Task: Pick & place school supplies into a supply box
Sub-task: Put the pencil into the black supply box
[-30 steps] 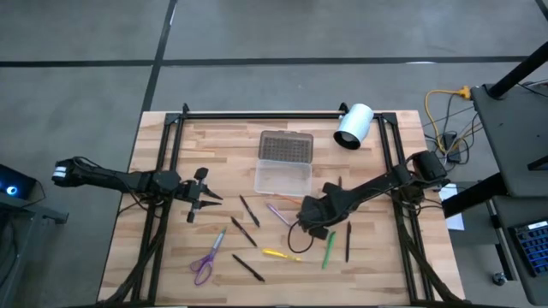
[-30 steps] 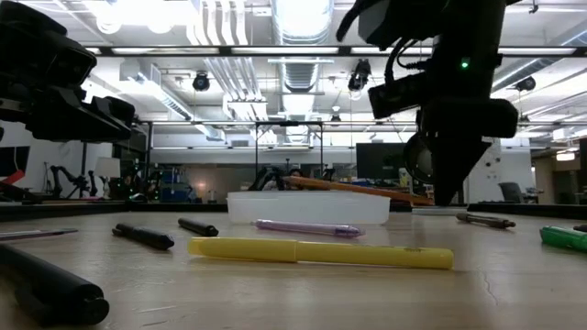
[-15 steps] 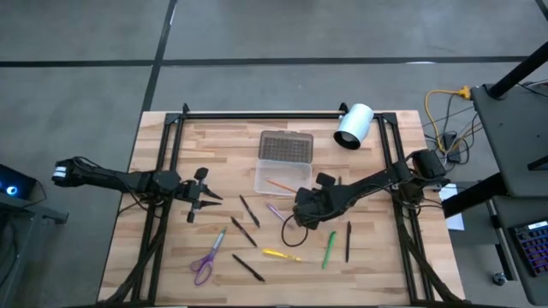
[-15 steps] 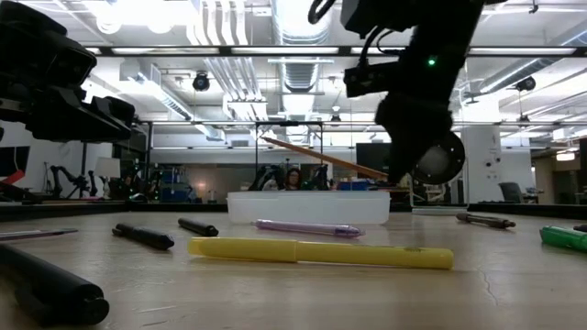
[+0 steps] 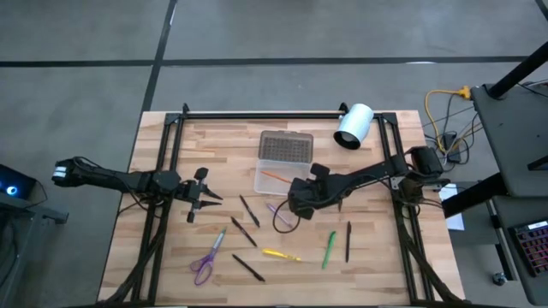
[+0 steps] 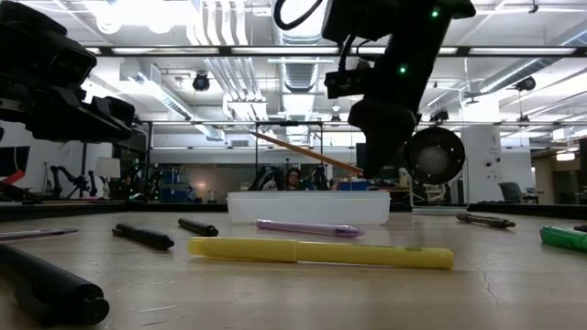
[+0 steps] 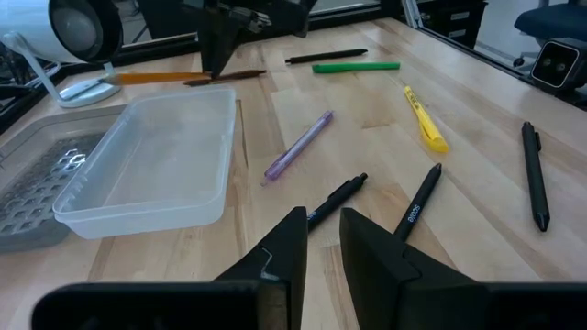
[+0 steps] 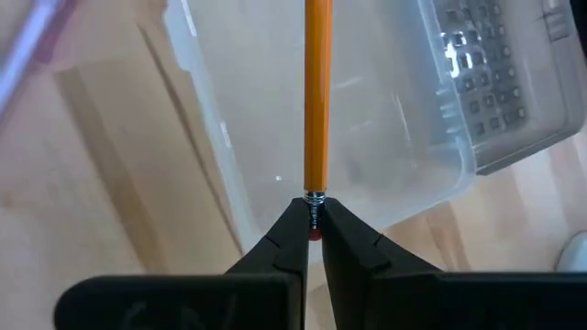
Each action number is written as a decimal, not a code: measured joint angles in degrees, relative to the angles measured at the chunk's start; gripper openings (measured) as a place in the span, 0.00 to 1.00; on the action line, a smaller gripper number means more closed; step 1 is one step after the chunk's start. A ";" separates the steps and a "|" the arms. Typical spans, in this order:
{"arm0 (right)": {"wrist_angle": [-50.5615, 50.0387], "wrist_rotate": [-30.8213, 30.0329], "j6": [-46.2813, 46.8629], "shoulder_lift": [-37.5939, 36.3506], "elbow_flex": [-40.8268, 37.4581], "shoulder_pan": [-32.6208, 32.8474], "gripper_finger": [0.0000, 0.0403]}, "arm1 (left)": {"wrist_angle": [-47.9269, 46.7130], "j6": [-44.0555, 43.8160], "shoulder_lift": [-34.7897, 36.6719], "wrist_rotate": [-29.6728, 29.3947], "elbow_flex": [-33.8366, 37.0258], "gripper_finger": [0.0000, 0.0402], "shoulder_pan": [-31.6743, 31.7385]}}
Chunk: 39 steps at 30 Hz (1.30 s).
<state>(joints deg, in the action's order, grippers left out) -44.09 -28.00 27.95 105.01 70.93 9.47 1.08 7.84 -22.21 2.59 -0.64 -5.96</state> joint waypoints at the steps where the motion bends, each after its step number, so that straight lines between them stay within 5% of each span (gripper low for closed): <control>1: -0.01 -0.38 -0.10 0.00 -0.15 -0.11 0.03 | -0.02 0.00 0.02 0.02 -0.01 0.13 -0.01; 31: 1.23 -0.69 1.70 0.08 -2.29 -0.15 0.03 | -0.02 0.00 0.01 0.02 0.00 0.13 -0.02; 39: 3.83 -2.83 1.50 0.09 -3.23 -0.11 0.16 | -0.02 0.00 0.02 0.00 0.00 0.13 -0.02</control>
<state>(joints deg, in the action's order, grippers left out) -40.26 -30.83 29.46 105.10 67.70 9.37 1.06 7.84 -22.20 2.59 -0.64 -5.98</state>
